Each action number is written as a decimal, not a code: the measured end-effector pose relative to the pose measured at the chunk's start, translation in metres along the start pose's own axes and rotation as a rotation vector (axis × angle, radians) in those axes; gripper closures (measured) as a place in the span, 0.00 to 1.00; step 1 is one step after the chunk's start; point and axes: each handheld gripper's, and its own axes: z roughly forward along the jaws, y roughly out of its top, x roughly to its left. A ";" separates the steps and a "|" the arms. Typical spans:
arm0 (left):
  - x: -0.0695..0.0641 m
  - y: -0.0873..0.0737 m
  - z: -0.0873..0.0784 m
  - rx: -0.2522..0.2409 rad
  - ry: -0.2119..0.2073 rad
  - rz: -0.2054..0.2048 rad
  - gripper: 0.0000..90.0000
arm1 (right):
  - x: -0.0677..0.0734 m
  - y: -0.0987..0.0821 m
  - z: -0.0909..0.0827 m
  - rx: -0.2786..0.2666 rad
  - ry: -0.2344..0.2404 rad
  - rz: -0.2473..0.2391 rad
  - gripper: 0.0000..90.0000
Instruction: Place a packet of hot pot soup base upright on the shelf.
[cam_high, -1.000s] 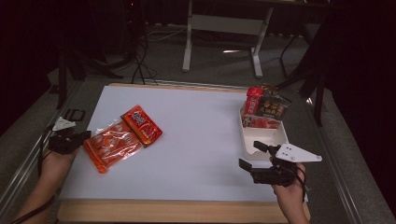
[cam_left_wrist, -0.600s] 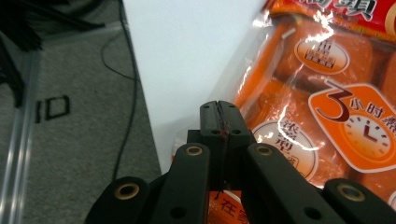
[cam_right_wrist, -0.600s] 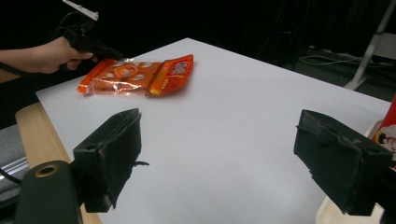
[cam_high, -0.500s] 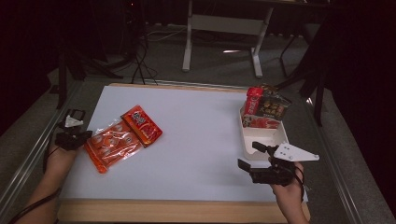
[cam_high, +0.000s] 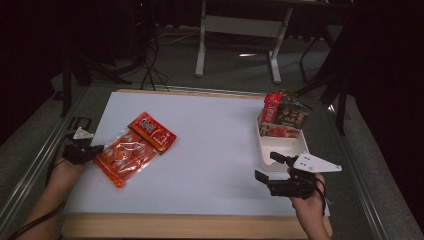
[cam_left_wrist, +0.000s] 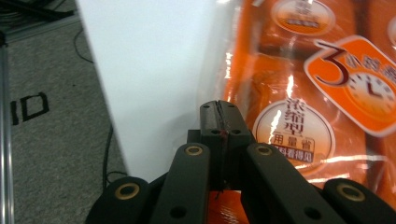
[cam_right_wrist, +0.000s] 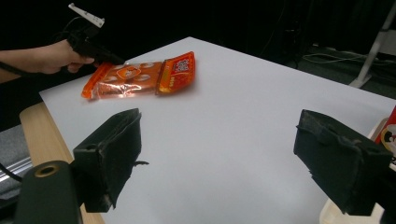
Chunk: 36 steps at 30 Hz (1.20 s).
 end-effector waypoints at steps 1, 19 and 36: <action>-0.003 0.000 -0.001 0.006 -0.007 0.000 1.00 | 0.000 0.000 0.000 0.000 0.000 0.000 0.16; -0.064 0.003 -0.004 0.032 -0.157 0.052 1.00 | 0.000 -0.001 0.001 0.005 0.000 0.000 0.16; -0.076 0.015 0.004 0.016 -0.172 0.052 1.00 | 0.002 -0.002 0.001 0.010 0.006 -0.005 0.16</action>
